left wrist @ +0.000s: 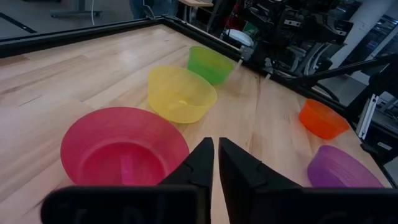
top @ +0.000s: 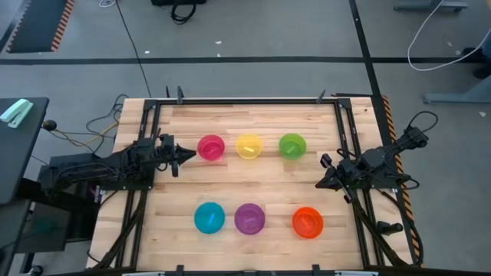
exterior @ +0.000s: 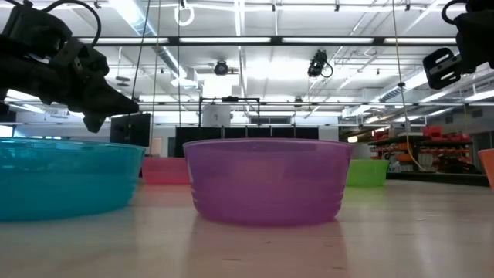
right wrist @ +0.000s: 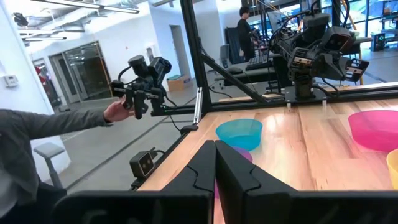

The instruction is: Nest bowls inside each other

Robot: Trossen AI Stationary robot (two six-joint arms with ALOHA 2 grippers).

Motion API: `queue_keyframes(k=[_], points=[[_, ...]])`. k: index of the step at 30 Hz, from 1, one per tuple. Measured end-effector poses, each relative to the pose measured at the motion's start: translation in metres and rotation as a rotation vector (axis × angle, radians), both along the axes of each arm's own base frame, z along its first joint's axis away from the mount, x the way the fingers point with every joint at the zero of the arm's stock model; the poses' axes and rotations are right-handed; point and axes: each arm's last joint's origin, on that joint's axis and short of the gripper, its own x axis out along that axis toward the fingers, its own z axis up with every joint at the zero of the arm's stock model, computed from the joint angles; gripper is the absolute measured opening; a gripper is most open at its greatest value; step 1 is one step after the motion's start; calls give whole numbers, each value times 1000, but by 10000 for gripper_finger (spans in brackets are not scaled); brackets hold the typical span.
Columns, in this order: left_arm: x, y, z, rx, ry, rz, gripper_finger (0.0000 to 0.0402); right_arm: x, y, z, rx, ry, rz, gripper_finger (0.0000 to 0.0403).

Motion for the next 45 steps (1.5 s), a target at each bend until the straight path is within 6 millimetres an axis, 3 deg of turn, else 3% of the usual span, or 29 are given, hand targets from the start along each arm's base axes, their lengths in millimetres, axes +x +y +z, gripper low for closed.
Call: queue_keyframes(k=[7,22,28,35,40,45], points=[[0,0,0,0,0,0,38,0,0,1,6,-3,0,16],[1,0,4,39,-31,0,28,0,0,0,198,75,7,16],[2,1,14,96,-128,13,32,1,-3,2,187,40,-110,16],[2,1,29,287,-227,-2,24,-1,-13,24,146,-26,-286,16],[4,2,41,347,-187,-9,32,-5,-25,42,76,97,-474,16],[9,3,62,421,-131,-23,45,-3,-33,75,30,196,-584,16]])
